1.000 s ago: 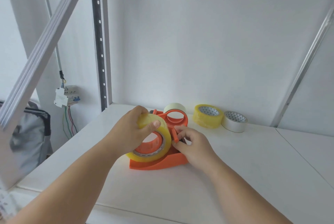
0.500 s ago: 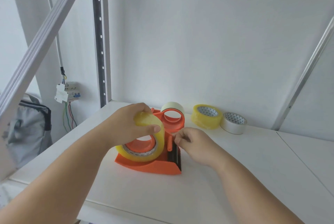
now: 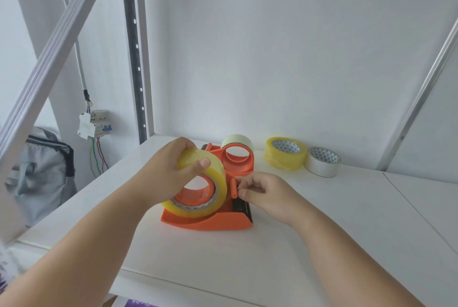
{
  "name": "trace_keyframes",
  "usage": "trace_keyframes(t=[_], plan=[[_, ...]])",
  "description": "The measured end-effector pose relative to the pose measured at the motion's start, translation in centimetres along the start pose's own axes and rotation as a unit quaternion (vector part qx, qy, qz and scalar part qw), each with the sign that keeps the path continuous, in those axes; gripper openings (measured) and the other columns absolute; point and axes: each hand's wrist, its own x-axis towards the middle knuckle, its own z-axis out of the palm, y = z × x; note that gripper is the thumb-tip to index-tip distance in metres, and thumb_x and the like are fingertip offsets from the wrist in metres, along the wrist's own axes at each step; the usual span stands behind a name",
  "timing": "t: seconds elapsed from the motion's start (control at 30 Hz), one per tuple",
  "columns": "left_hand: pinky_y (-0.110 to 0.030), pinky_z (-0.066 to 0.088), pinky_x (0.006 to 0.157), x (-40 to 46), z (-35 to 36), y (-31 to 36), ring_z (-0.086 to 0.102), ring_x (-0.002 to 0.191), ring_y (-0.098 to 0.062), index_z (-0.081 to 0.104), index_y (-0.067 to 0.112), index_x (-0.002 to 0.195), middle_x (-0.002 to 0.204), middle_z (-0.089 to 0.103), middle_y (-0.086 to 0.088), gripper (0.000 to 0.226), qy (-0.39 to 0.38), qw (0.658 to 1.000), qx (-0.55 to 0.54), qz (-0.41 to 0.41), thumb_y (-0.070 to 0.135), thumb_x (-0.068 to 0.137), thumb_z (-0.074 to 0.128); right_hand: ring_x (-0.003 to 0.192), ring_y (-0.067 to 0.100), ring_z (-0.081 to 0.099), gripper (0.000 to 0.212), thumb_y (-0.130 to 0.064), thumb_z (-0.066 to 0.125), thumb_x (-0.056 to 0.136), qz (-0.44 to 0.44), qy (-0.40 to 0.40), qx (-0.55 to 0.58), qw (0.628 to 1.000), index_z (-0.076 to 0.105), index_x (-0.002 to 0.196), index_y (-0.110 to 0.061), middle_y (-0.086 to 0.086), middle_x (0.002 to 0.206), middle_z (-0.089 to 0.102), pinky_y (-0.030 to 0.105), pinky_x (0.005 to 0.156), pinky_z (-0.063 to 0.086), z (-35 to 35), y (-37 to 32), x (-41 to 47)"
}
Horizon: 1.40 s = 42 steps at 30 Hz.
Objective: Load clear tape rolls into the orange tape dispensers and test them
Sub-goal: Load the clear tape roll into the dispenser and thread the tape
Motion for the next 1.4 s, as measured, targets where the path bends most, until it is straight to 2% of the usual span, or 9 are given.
trace_keyframes(t=[0.27, 0.47, 0.6, 0.7, 0.8, 0.9, 1.17, 1.3, 1.4], plan=[[-0.022, 0.037, 0.057, -0.8, 0.3, -0.2, 0.048, 0.062, -0.01, 0.053, 0.019, 0.101, 0.072, 0.052, 0.005, 0.051, 0.017, 0.996, -0.074, -0.04, 0.062, 0.076, 0.048, 0.097, 0.015, 0.07, 0.009, -0.005, 0.072, 0.079, 0.027, -0.007, 0.084, 0.996, 0.074, 0.083, -0.012, 0.001, 0.107, 0.074, 0.036, 0.096, 0.052, 0.4, 0.3, 0.3], [-0.021, 0.041, 0.062, -0.3, -0.2, 0.4, 0.054, 0.074, -0.01, 0.053, 0.019, 0.103, 0.086, 0.056, 0.003, 0.055, -0.017, 0.999, -0.032, -0.039, 0.063, 0.073, 0.04, 0.095, 0.009, 0.07, 0.01, 0.001, 0.073, 0.075, 0.03, 0.03, 0.129, 0.991, 0.076, 0.084, -0.004, -0.007, 0.107, 0.073, 0.028, 0.091, 0.052, 1.0, 0.3, 0.2], [-0.031, 0.048, 0.084, 0.8, -1.6, 0.5, 0.058, 0.095, -0.013, 0.055, 0.029, 0.111, 0.105, 0.06, 0.008, 0.043, -0.07, 0.995, 0.068, -0.038, 0.061, 0.082, 0.05, 0.091, 0.008, 0.07, 0.01, 0.002, 0.073, 0.074, 0.024, 0.022, 0.125, 0.992, 0.076, 0.079, -0.007, -0.011, 0.103, 0.074, 0.024, 0.088, 0.053, 1.0, 0.2, 0.2], [-0.036, 0.043, 0.101, 1.5, -1.9, 1.4, 0.05, 0.116, -0.006, 0.046, 0.049, 0.124, 0.121, 0.053, 0.026, 0.056, -0.106, 0.986, 0.126, 0.007, 0.054, 0.069, 0.043, 0.096, 0.007, 0.069, 0.011, -0.002, 0.074, 0.074, 0.022, 0.033, 0.084, 0.996, 0.077, 0.078, -0.012, -0.01, 0.108, 0.071, 0.03, 0.094, 0.052, 1.0, 0.1, 0.3], [-0.036, 0.045, 0.096, 1.6, -1.1, 2.1, 0.053, 0.112, -0.009, 0.046, 0.06, 0.113, 0.12, 0.055, 0.027, 0.052, -0.126, 0.972, 0.2, 0.02, 0.071, 0.062, 0.037, 0.096, 0.012, 0.069, 0.012, -0.004, 0.073, 0.074, 0.017, 0.036, 0.056, 0.998, 0.078, 0.082, -0.012, -0.009, 0.104, 0.073, 0.036, 0.095, 0.052, 0.9, 0.4, 0.5], [-0.035, 0.043, 0.095, 1.4, -0.3, 2.2, 0.053, 0.105, -0.01, 0.051, 0.052, 0.11, 0.113, 0.057, 0.023, 0.066, -0.124, 0.967, 0.222, 0.029, 0.085, 0.054, 0.042, 0.099, 0.016, 0.069, 0.014, -0.003, 0.071, 0.076, 0.003, 0.03, 0.049, 0.998, 0.078, 0.087, -0.009, -0.009, 0.105, 0.074, 0.039, 0.096, 0.051, 1.0, 0.5, 0.4], [-0.027, 0.04, 0.085, 1.5, 0.0, 2.5, 0.05, 0.102, -0.011, 0.056, 0.044, 0.111, 0.112, 0.058, 0.016, 0.047, -0.118, 0.976, 0.183, 0.019, 0.067, 0.07, 0.062, 0.095, 0.011, 0.066, 0.027, -0.006, 0.062, 0.079, -0.043, 0.104, -0.05, 0.992, 0.065, 0.057, -0.022, -0.027, 0.083, 0.068, 0.03, 0.088, 0.052, 2.0, 0.4, 0.2], [-0.028, 0.04, 0.085, 1.8, -0.1, 2.5, 0.049, 0.102, -0.011, 0.056, 0.044, 0.114, 0.114, 0.057, 0.016, 0.05, -0.13, 0.97, 0.205, 0.025, 0.067, 0.07, 0.062, 0.099, 0.005, 0.058, 0.029, -0.012, 0.055, 0.085, -0.091, 0.103, -0.155, 0.978, 0.053, 0.063, -0.032, -0.014, 0.104, 0.067, 0.013, 0.078, 0.042, 1.8, 0.0, 0.0], [-0.03, 0.043, 0.089, 2.0, -0.3, 2.5, 0.051, 0.103, -0.011, 0.055, 0.044, 0.114, 0.115, 0.057, 0.016, 0.055, -0.138, 0.967, 0.212, 0.02, 0.071, 0.067, 0.06, 0.102, 0.006, 0.057, 0.027, -0.015, 0.051, 0.086, -0.093, 0.088, -0.17, 0.977, 0.052, 0.067, -0.033, -0.012, 0.108, 0.065, 0.02, 0.085, 0.043, 1.7, 0.4, 0.4]])
